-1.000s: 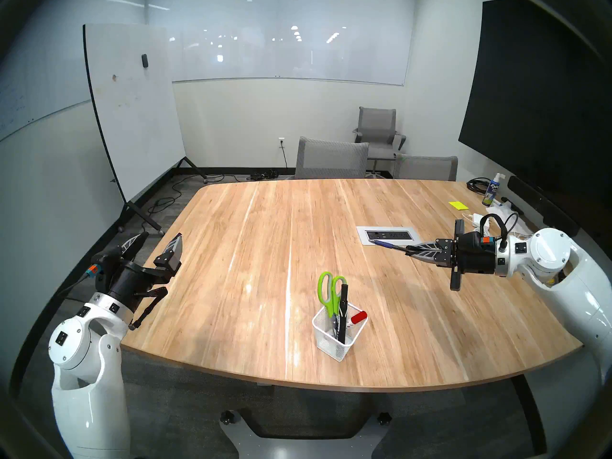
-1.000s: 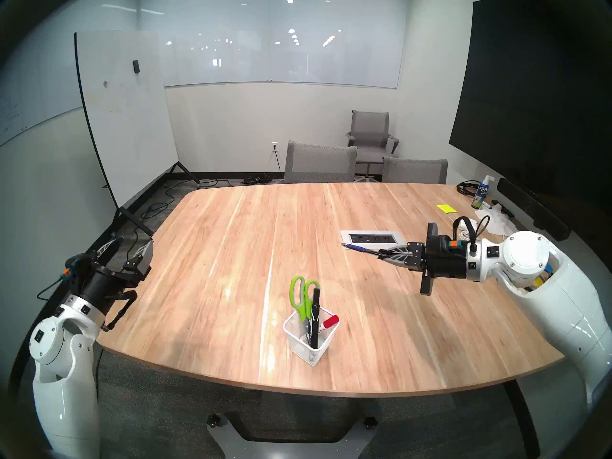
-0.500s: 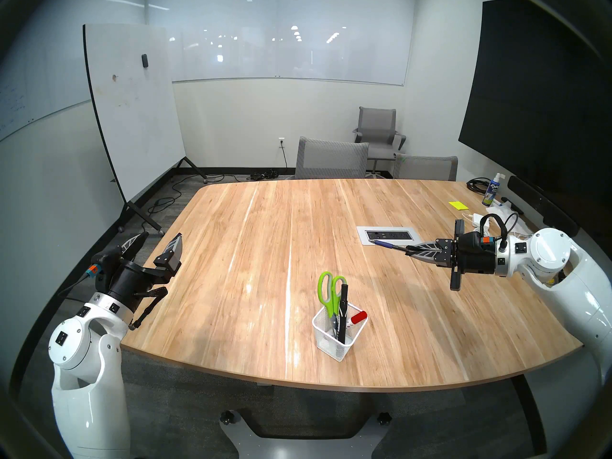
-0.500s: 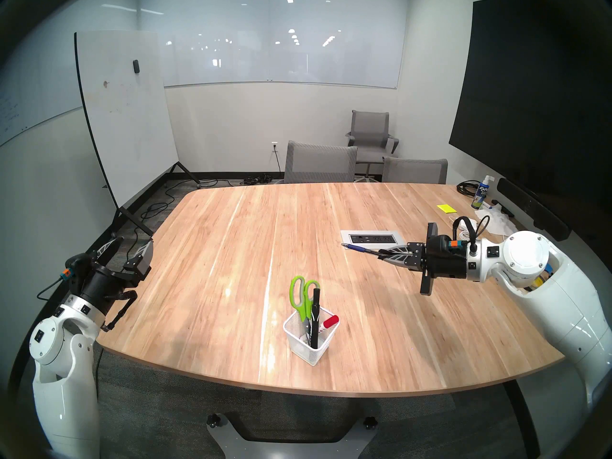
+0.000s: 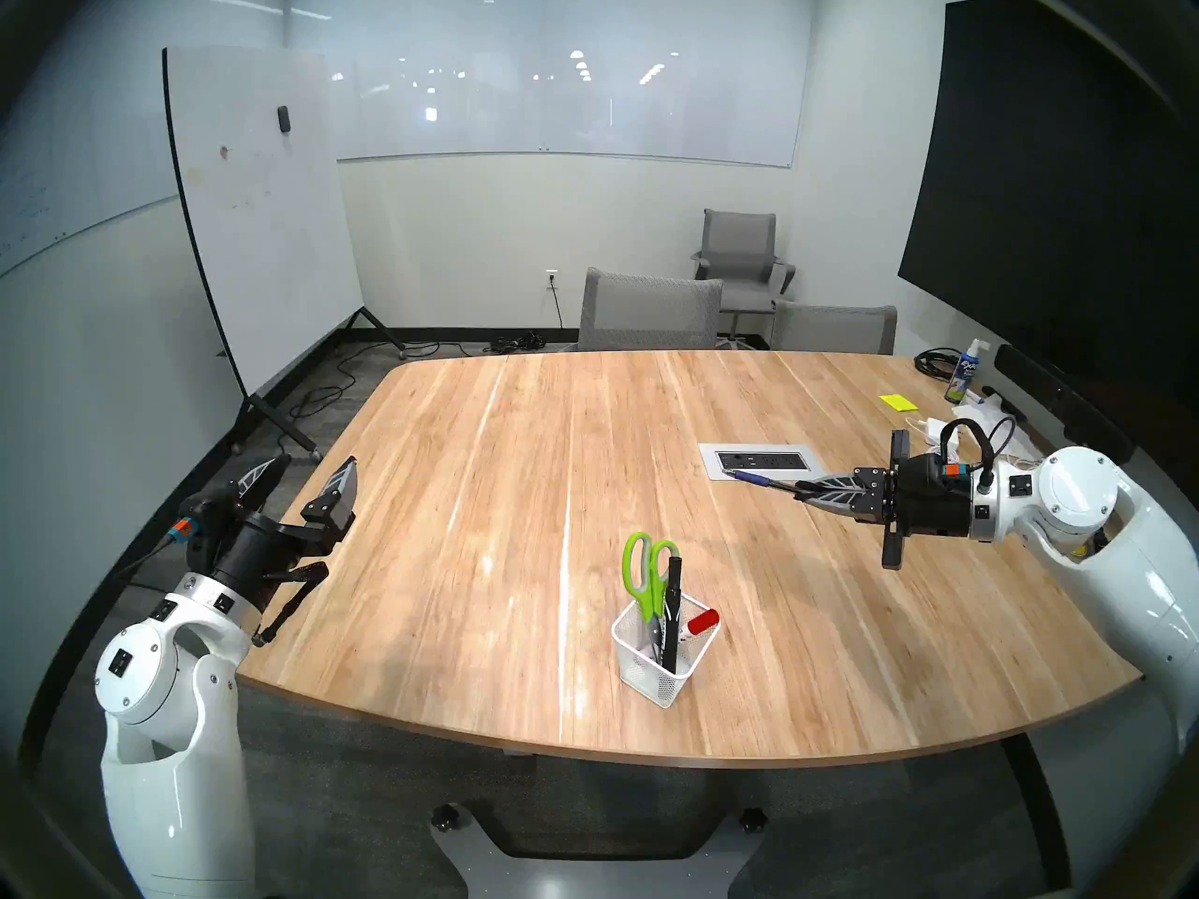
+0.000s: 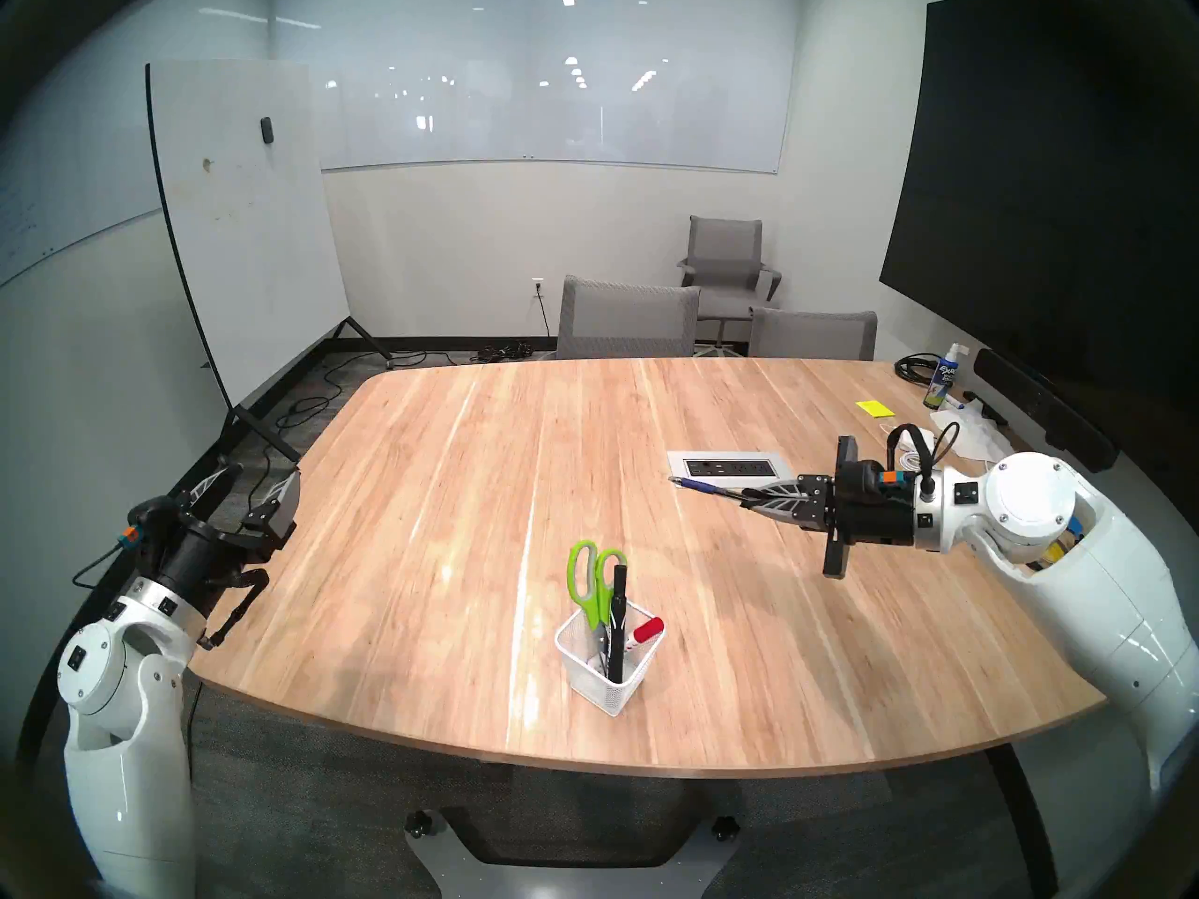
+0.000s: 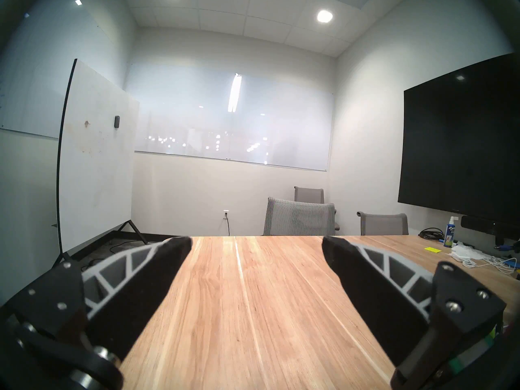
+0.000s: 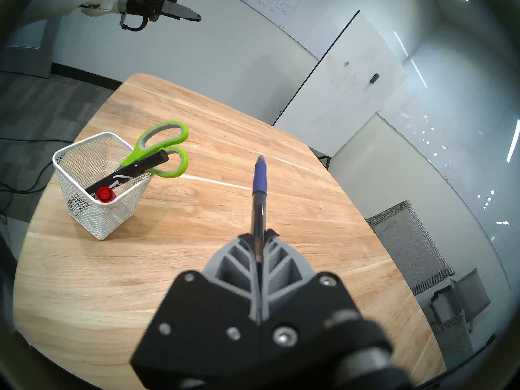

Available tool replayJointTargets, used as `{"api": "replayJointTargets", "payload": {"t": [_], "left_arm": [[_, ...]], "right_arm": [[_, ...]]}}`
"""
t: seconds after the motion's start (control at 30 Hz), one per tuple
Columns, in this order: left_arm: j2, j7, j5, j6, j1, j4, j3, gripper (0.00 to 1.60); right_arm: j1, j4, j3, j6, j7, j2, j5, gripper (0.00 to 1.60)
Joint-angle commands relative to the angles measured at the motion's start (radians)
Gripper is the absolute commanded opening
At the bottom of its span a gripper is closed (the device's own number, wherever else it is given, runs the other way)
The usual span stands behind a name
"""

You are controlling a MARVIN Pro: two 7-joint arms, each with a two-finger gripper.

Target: Place the pen, the marker, and the scissors into the pen holder

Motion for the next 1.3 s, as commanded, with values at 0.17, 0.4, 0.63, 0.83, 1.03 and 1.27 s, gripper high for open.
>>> {"api": "replayJointTargets", "payload": {"t": [0.17, 0.4, 0.63, 0.83, 1.03, 1.27], "left_arm": [[-0.002, 0.001, 0.000, -0.001, -0.001, -0.022, 0.002, 1.60], [-0.002, 0.001, 0.000, -0.001, -0.001, -0.022, 0.002, 1.60], [-0.002, 0.001, 0.000, -0.001, -0.001, -0.022, 0.002, 1.60], [-0.002, 0.001, 0.000, -0.001, -0.001, -0.022, 0.002, 1.60], [-0.002, 0.001, 0.000, -0.001, -0.001, -0.022, 0.002, 1.60], [-0.002, 0.001, 0.000, -0.001, -0.001, -0.022, 0.002, 1.60]], "right_arm": [[0.013, -0.005, 0.011, -0.001, -0.003, 0.003, 0.002, 0.00], [0.013, -0.005, 0.011, -0.001, -0.003, 0.003, 0.002, 0.00], [0.013, -0.005, 0.011, -0.001, -0.003, 0.003, 0.002, 0.00], [0.013, -0.005, 0.011, -0.001, -0.003, 0.003, 0.002, 0.00], [0.013, -0.005, 0.011, -0.001, -0.003, 0.003, 0.002, 0.00], [0.013, -0.005, 0.011, -0.001, -0.003, 0.003, 0.002, 0.00]]}}
